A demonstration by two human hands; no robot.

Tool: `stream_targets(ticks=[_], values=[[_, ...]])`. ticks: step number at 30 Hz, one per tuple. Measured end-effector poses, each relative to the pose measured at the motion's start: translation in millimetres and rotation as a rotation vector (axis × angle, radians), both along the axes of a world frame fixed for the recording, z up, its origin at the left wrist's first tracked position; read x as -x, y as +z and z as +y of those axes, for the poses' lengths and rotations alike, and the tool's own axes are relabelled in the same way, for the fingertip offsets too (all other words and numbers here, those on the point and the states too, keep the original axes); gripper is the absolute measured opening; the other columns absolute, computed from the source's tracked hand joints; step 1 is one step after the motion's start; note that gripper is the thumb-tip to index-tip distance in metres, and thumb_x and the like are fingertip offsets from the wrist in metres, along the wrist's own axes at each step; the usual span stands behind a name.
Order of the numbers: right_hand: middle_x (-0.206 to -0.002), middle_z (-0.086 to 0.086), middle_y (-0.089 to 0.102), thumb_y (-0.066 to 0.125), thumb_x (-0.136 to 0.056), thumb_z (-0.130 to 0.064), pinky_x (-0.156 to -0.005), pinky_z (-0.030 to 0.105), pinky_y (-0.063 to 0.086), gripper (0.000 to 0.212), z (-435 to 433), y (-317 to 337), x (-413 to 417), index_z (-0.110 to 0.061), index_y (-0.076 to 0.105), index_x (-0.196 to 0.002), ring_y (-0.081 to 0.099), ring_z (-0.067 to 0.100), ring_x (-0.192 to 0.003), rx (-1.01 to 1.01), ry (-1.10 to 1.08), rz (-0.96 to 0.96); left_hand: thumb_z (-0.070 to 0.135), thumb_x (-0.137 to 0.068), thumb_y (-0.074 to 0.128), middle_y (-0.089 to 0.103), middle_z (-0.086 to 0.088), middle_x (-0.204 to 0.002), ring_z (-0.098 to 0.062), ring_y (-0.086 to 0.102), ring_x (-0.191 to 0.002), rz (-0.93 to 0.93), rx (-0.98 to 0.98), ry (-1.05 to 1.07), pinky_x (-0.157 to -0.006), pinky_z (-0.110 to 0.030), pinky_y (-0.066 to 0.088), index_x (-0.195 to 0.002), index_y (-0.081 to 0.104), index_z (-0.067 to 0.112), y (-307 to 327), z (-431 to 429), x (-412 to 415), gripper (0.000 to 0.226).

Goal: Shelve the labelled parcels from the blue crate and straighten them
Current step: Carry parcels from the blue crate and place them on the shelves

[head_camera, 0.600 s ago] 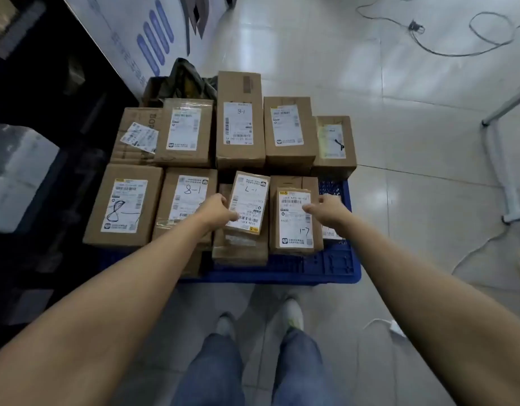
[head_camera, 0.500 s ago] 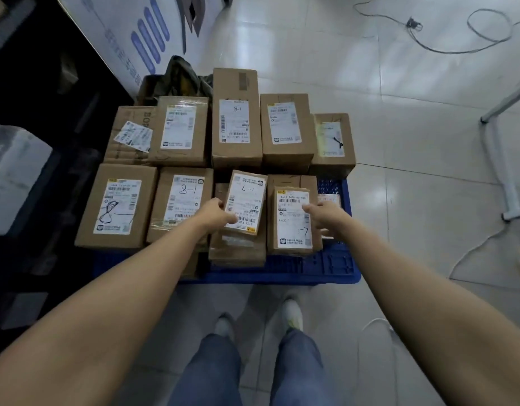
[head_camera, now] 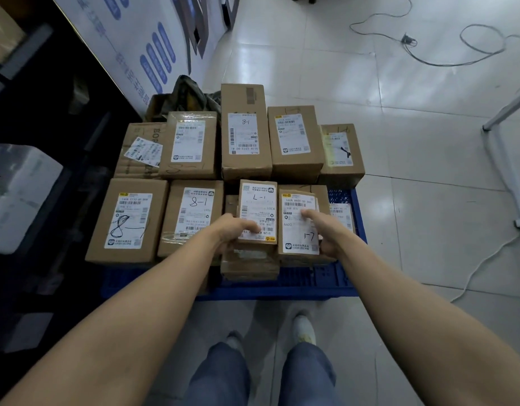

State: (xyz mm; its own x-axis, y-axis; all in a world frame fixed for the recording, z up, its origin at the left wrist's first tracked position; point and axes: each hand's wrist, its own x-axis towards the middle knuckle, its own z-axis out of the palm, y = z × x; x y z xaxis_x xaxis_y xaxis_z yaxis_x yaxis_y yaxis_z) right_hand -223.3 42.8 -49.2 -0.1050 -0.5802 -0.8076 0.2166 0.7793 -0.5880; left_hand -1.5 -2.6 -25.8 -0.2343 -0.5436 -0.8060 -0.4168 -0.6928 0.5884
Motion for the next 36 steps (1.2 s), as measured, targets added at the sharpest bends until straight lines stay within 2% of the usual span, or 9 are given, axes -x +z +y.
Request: stream_targets(ticks=[2,7,10,14,17,20,27,34,36], values=[[-0.08,0.003,0.077,0.056,-0.094,-0.027,-0.053,0.031,0.057,0.017,-2.2,9.4,-2.1,-0.016,0.057,-0.107,0.074,0.02,-0.073,0.04,-0.033,-0.045,0.014,-0.076,0.075,0.072,-0.009,-0.104,-0.023,0.071,-0.091,0.032,0.009,0.035,-0.074,-0.035,0.058,-0.111,0.059,0.009,12.6,-5.3,-3.2,0.039],[-0.092,0.007,0.076,0.051,-0.097,-0.026,-0.072,0.041,0.059,0.019,-24.9,66.3,-12.4,-0.016,0.057,-0.111,0.073,0.025,-0.085,0.191,-0.042,-0.107,0.011,-0.077,0.075,0.077,-0.002,-0.086,-0.014,0.074,-0.075,0.094,0.126,0.092,-0.055,-0.027,0.056,-0.097,0.063,0.012,65.2,-21.2,-18.4,0.024],[-0.112,0.013,0.071,0.05,-0.097,-0.023,-0.073,0.044,0.059,0.027,-40.8,103.0,-22.0,-0.014,0.052,-0.123,0.07,0.031,-0.098,0.291,-0.007,-0.151,0.014,-0.079,0.074,0.076,-0.003,-0.093,-0.016,0.073,-0.084,0.135,0.204,0.149,-0.063,-0.03,0.057,-0.104,0.063,0.012,100.7,-26.6,-35.6,0.027],[-0.097,0.01,0.075,0.059,-0.093,-0.016,-0.06,0.04,0.06,0.037,-67.5,145.8,-46.4,-0.013,0.047,-0.128,0.073,0.027,-0.084,0.414,0.064,-0.186,0.014,-0.083,0.07,0.076,-0.005,-0.095,-0.02,0.073,-0.087,0.196,0.296,0.244,-0.064,-0.03,0.058,-0.105,0.062,0.01,147.9,-21.8,-67.2,0.024],[-0.111,0.013,0.07,0.068,-0.087,-0.017,-0.077,0.049,0.058,0.063,-86.2,176.1,-75.6,-0.015,0.037,-0.141,0.069,0.031,-0.097,0.474,0.179,-0.152,0.012,-0.082,0.071,0.076,-0.004,-0.094,-0.021,0.073,-0.089,0.148,0.404,0.346,-0.073,-0.039,0.059,-0.106,0.059,0.012,178.4,-6.5,-96.0,0.027],[-0.11,0.01,0.07,0.069,-0.087,-0.017,-0.065,0.04,0.059,0.064,-96.4,200.7,-110.9,-0.013,0.038,-0.142,0.072,0.025,-0.088,0.52,0.334,-0.156,0.008,-0.081,0.071,0.073,-0.009,-0.103,-0.024,0.071,-0.094,0.105,0.477,0.493,-0.083,-0.044,0.057,-0.11,0.056,0.011,203.9,18.6,-123.2,0.033],[-0.093,0.005,0.073,0.069,-0.086,-0.015,-0.052,0.036,0.057,0.045,-78.5,241.9,-189.7,-0.01,0.053,-0.128,0.074,0.017,-0.068,0.524,0.659,-0.285,0.002,-0.086,0.064,0.071,-0.008,-0.108,-0.023,0.068,-0.098,0.028,0.608,0.9,-0.075,-0.035,0.056,-0.118,0.051,0.014,235.7,128.8,-155.0,0.037],[-0.108,0.016,0.071,0.069,-0.086,-0.011,-0.066,0.045,0.059,0.049,31.1,272.1,-306.0,-0.006,0.05,-0.131,0.072,0.028,-0.086,0.511,1.042,-0.439,0.003,-0.086,0.065,0.066,-0.005,-0.114,-0.022,0.065,-0.103,-0.149,0.666,1.341,-0.091,-0.043,0.051,-0.142,0.027,0.014,258.1,309.6,-182.6,0.069],[-0.108,0.015,0.07,0.071,-0.085,-0.011,-0.069,0.047,0.059,0.051,76.7,279.5,-338.8,-0.007,0.049,-0.131,0.072,0.028,-0.088,0.506,1.148,-0.471,0.001,-0.085,0.065,0.067,-0.004,-0.11,-0.021,0.065,-0.1,-0.189,0.684,1.468,-0.088,-0.041,0.053,-0.144,0.024,0.014,264.7,367.2,-188.5,0.073]])
